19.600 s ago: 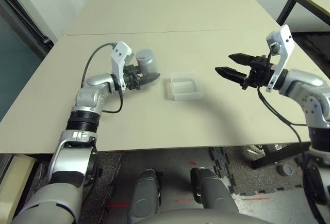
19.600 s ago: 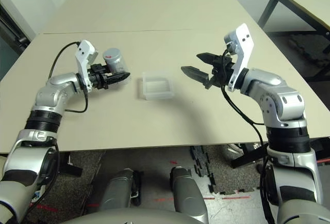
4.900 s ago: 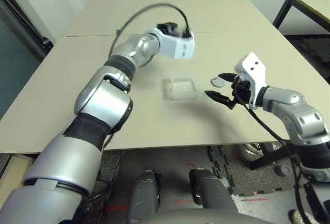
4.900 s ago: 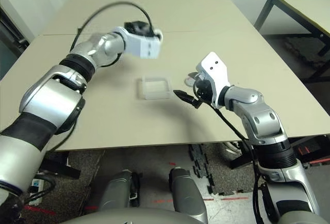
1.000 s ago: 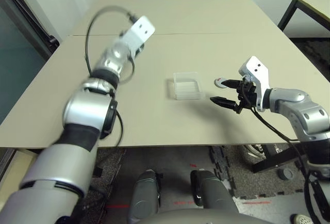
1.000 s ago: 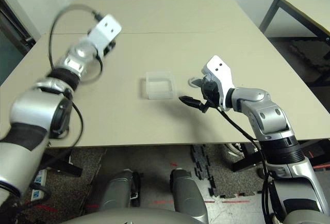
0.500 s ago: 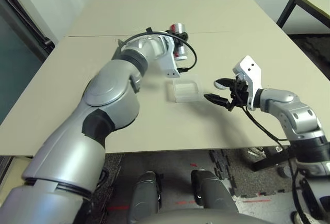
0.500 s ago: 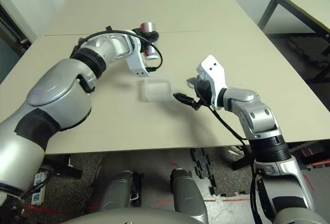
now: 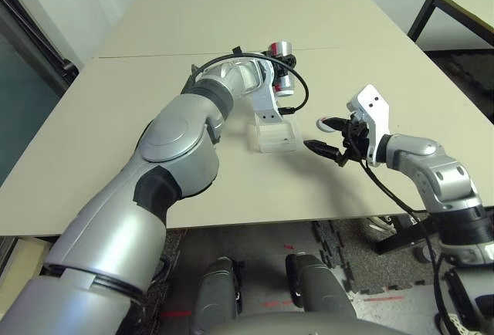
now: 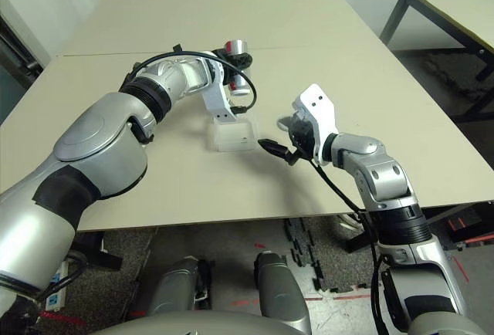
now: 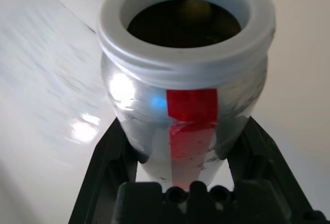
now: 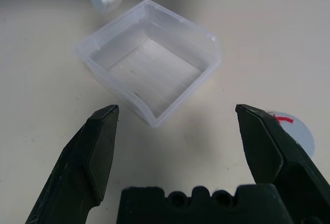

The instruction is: Pour the medicine from the bottle into the box.

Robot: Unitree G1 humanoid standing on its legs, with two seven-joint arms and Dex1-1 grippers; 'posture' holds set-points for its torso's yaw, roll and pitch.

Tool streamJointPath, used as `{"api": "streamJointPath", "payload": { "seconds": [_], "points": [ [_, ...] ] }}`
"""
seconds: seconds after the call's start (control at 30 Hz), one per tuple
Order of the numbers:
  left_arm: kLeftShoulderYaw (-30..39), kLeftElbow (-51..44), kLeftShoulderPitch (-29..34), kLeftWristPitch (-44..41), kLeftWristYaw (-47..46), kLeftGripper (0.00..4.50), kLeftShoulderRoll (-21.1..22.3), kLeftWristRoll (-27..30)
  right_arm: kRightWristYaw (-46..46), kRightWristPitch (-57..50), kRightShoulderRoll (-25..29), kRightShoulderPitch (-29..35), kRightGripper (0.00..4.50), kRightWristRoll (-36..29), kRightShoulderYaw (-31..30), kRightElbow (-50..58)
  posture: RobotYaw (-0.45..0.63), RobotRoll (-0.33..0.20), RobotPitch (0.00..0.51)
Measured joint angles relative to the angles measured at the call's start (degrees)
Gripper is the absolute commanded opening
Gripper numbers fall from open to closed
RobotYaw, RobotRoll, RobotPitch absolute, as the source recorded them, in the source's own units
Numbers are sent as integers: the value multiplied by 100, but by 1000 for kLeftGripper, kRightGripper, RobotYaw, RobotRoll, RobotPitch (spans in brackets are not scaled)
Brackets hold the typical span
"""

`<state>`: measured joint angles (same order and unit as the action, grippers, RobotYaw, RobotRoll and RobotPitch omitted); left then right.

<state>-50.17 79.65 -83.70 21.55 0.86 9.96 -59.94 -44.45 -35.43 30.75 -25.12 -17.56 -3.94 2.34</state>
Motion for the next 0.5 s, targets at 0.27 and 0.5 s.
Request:
{"api": "streamJointPath", "payload": {
  "seconds": [0.27, 0.5],
  "points": [
    [3854, -47, 414, -1217, 1344, 2544, 321, 3503, -184, 0, 29, -65, 4500, 1, -42, -43, -87, 0, 68],
    [6161, -180, 1070, -2201, 901, 2544, 488, 5554, -425, 68, 50, -227, 4500, 92, -187, -394, -43, 0, 75]
  ]
}}
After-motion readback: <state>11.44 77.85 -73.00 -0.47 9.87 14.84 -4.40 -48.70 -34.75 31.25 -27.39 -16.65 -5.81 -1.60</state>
